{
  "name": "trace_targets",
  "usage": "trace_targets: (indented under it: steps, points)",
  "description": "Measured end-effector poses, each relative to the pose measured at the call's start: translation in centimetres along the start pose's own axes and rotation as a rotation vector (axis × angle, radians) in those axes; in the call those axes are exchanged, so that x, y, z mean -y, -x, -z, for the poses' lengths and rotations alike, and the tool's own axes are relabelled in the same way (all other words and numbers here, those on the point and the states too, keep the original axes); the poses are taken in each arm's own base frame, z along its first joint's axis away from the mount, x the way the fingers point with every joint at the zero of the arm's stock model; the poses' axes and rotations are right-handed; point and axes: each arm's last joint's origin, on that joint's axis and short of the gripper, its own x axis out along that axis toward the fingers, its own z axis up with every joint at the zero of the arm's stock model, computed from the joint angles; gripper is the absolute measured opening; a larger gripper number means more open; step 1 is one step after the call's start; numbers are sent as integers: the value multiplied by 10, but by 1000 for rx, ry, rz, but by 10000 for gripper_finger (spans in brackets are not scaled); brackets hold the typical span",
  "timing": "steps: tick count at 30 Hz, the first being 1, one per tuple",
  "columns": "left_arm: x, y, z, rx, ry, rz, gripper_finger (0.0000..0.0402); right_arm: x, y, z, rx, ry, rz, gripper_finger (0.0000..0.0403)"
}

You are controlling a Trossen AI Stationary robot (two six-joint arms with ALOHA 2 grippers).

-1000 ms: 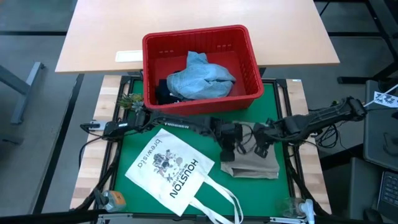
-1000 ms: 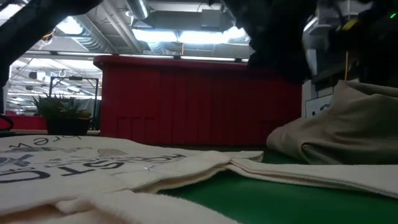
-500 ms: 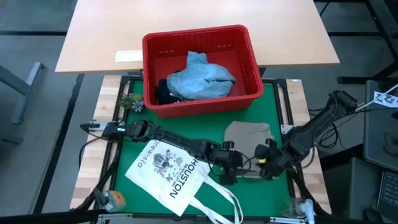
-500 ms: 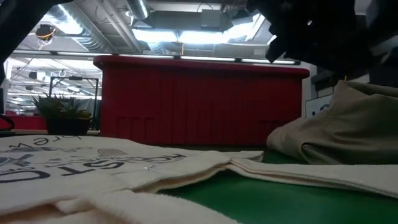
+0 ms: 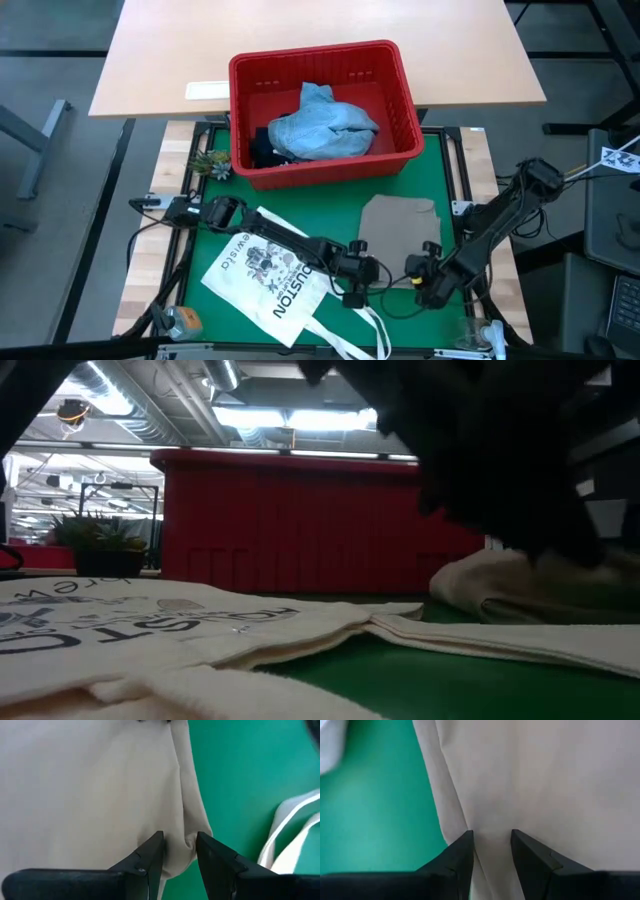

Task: Fold Laundry from Bin
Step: Fold the beige shorts, then fold the light blue pants

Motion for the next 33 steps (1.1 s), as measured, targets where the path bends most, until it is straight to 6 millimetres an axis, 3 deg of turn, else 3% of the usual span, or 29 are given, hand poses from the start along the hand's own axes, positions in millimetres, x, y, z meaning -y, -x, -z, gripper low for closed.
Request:
trace_targets:
  steps: [7,12,19,24,33]
  points:
    - [2,-13,23,-12,-6,29,112,-2,-13,1,-36,7,42,133]
    - [2,-13,24,-16,-7,32,112,-2,-11,2,-66,5,27,133]
    - [5,0,-2,36,-5,44,112,-6,-1,-1,-95,2,-16,133]
    - [2,16,-24,32,-2,36,112,-15,18,-8,-97,48,-5,133]
    - [-32,77,-74,-61,-24,-27,112,-25,65,-29,46,136,146,133]
